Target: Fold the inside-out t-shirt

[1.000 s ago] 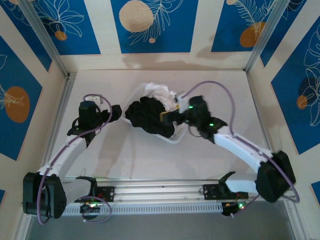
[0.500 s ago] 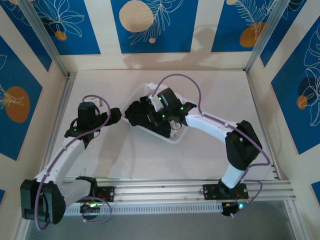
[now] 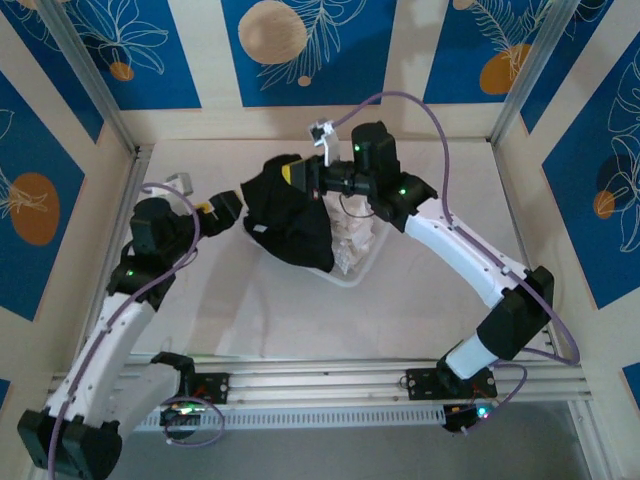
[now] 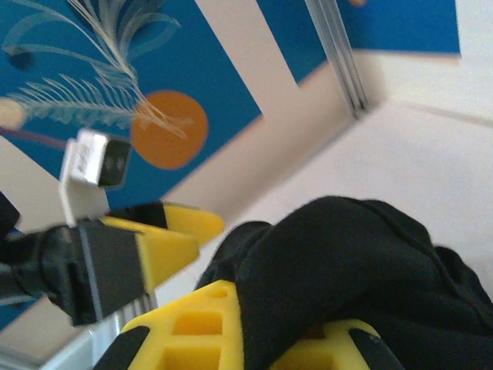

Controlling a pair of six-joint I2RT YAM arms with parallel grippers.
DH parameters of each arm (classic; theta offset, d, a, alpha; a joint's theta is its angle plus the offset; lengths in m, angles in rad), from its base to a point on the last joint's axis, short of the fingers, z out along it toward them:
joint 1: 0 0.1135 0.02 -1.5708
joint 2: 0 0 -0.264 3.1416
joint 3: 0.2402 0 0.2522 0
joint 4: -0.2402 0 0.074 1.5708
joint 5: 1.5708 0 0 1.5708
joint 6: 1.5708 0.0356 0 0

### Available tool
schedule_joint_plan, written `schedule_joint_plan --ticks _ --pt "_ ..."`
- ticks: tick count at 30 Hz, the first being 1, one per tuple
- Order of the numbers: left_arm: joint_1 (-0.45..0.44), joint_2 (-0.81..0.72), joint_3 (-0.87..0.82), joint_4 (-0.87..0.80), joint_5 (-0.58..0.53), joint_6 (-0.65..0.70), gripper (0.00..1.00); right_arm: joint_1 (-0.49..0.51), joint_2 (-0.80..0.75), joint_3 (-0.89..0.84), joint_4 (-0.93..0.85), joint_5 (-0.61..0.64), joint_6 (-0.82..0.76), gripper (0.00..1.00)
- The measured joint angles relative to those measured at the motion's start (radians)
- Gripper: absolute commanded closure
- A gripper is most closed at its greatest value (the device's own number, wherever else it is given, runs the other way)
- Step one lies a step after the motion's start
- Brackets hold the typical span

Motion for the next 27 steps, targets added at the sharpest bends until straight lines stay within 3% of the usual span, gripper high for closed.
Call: schedule_joint_plan --ticks 8,16,18,23,25,27 --pt "0.0 -0.105 0.144 -0.102 -0.104 0.065 0.0 0.063 0.053 0.303 0.018 -0.014 0.032 1.0" --pt "0.0 -0.238 0.183 -0.245 -0.404 0.148 0.0 0.14 0.262 0.518 0.006 -0.034 0.085 1.0" --pt "0.0 -0.259 0.19 -0.259 -0.441 0.157 0.0 0.153 0.32 0.544 -0.006 -0.052 0.106 0.9" --pt "0.0 -0.254 0.185 -0.305 -0.455 0.161 0.0 0.149 0.467 0.551 -0.14 -0.112 0.103 0.42" --pt "0.0 -0.242 0.146 -0.306 -0.412 0.151 0.0 0.129 0.452 0.435 -0.184 -0.101 0.059 0.31" --pt "-0.004 -0.21 0.084 -0.298 -0.344 0.131 0.0 0.099 0.397 0.288 -0.215 -0.086 0.02 0.27"
